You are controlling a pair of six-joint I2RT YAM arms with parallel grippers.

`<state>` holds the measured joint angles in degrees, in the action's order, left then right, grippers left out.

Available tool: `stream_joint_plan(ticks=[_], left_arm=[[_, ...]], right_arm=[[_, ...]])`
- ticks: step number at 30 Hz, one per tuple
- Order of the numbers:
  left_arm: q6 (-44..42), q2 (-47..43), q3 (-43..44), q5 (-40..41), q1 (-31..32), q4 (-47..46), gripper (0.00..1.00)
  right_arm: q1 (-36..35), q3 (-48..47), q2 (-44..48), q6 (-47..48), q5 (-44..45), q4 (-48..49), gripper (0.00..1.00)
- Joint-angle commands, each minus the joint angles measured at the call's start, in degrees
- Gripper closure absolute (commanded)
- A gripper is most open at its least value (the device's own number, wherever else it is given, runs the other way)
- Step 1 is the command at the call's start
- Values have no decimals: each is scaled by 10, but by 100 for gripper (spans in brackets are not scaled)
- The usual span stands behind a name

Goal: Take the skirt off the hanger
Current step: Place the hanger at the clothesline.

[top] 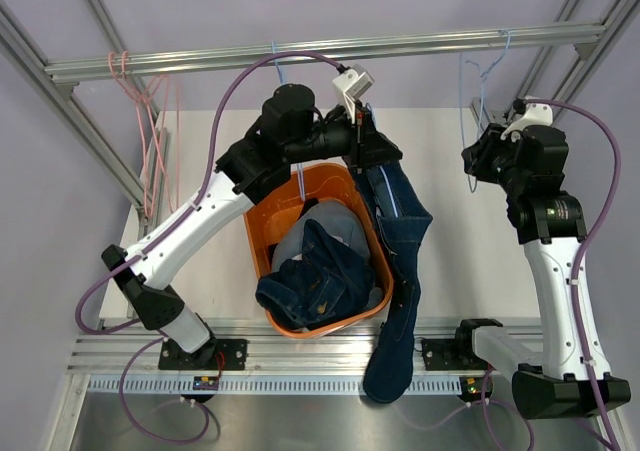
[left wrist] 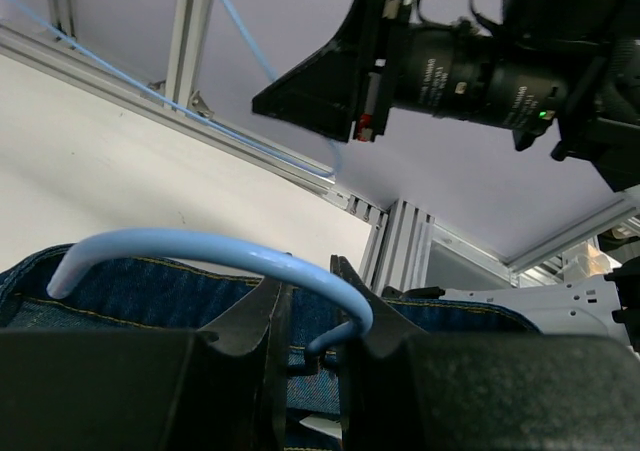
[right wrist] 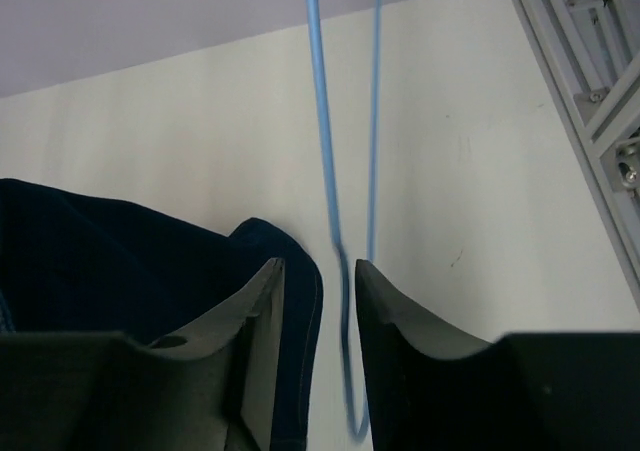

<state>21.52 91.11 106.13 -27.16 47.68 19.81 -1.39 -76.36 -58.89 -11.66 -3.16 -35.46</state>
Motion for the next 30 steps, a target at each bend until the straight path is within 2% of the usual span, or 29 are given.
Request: stream_joint_plan(ticks=[1,3,9,12,13,18,22,26,30], left_arm=[[13,-11,48,-2,9,-41,100],[15,-5,60,-2,13,-37,100],[3,40,149,42,40,25,100],[-25,56,199,157,78,83,100],[-30,57,204,211,87,89,100],[-38,72,218,315,129,97,100],[-74,105,257,410,160,116,100],[-82,130,290,426,167,131,100],[-82,139,298,425,167,134,100]], right_arm=[[2,9,8,5,1,-15,57],[2,8,11,8,12,-20,45],[3,-42,22,22,47,-50,27],[3,-75,40,30,69,-75,21],[2,-84,45,30,71,-93,20],[2,-154,74,7,-5,-148,20],[3,-189,98,-10,-92,-191,25],[2,-182,123,-31,-221,-191,35],[-4,-136,126,-40,-343,-175,44]])
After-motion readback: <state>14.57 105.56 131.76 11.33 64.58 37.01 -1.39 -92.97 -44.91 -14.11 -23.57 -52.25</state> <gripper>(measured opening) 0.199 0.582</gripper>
